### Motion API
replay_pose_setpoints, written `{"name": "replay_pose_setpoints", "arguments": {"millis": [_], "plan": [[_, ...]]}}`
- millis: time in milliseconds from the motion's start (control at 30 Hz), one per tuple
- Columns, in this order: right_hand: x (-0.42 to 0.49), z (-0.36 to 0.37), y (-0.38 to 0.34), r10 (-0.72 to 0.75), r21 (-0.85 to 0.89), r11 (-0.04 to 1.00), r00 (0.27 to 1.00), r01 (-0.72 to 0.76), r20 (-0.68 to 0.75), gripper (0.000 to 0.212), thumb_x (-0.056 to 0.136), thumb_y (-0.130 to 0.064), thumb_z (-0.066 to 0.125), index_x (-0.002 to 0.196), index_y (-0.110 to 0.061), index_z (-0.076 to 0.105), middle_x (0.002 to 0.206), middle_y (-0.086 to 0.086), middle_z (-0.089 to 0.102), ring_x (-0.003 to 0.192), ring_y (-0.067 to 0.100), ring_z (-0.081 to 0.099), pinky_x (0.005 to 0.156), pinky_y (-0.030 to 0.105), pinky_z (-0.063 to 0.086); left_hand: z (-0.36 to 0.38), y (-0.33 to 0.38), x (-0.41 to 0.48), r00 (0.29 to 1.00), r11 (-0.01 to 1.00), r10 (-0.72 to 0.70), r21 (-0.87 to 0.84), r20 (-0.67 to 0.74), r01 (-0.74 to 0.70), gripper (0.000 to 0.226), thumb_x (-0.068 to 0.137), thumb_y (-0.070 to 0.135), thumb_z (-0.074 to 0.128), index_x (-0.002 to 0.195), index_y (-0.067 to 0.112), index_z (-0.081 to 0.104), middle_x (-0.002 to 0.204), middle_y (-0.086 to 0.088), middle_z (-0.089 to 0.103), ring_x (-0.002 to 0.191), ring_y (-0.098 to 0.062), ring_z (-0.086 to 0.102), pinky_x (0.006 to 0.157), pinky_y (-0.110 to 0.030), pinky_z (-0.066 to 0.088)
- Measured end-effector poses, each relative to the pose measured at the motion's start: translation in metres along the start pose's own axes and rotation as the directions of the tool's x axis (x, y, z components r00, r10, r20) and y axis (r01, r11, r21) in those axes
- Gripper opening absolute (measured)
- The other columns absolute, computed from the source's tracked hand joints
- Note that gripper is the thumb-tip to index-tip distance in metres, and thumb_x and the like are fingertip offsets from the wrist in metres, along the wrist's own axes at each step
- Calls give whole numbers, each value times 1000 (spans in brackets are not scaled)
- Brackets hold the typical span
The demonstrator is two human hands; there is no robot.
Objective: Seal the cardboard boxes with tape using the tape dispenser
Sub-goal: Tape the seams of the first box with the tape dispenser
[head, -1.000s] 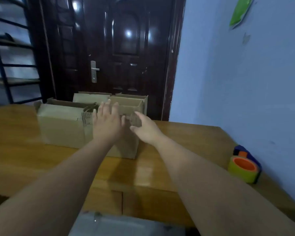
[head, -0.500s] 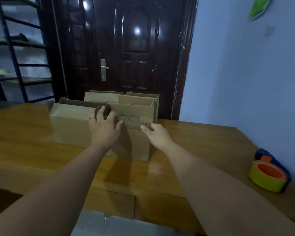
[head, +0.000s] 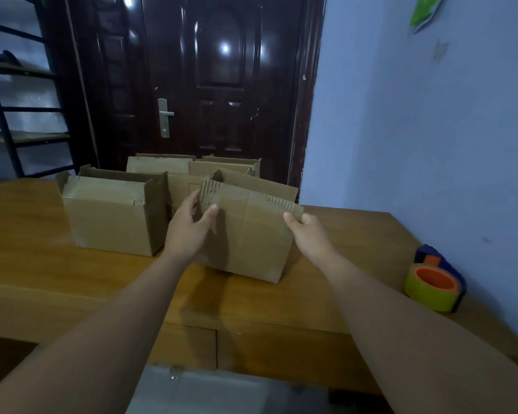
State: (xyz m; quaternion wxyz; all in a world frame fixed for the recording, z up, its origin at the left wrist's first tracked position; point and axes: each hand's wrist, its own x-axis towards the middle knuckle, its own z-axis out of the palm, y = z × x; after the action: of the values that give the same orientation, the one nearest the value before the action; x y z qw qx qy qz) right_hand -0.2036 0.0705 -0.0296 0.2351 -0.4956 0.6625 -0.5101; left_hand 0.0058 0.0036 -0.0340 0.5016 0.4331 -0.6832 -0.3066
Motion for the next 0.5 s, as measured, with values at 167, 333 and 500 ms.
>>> {"name": "replay_pose_setpoints", "arguments": {"millis": [167, 333, 500], "plan": [[-19, -44, 8, 73, 68, 995, 994, -67, -81, 40, 95, -42, 53, 101, -5, 66, 103, 17, 69, 95, 27, 66, 83, 38, 54, 25, 4, -9, 966, 998, -57, -12, 253, 62, 69, 80, 69, 51, 137, 31, 44, 138, -3, 41, 124, -22, 44, 103, -41, 40], [-39, -78, 13, 80, 19, 997, 979, -78, -185, 72, 88, -63, 48, 88, 9, 58, 82, 24, 63, 81, 37, 62, 78, 39, 50, 60, 27, -19, 965, 997, -54, -44, 256, 68, 42, 93, 52, 45, 110, 17, 60, 127, -3, 39, 112, -18, 45, 96, -32, 38], [-40, -102, 26, 55, -75, 994, 956, -80, -287, 54, 93, -57, 42, 59, -17, 29, 53, -2, 28, 49, 12, 31, 51, 28, 24, 90, 44, -27, 948, 969, -104, -186, 300, 165, 48, 95, 52, 40, 121, 19, 60, 129, 4, 51, 118, -15, 44, 102, -35, 33]]}}
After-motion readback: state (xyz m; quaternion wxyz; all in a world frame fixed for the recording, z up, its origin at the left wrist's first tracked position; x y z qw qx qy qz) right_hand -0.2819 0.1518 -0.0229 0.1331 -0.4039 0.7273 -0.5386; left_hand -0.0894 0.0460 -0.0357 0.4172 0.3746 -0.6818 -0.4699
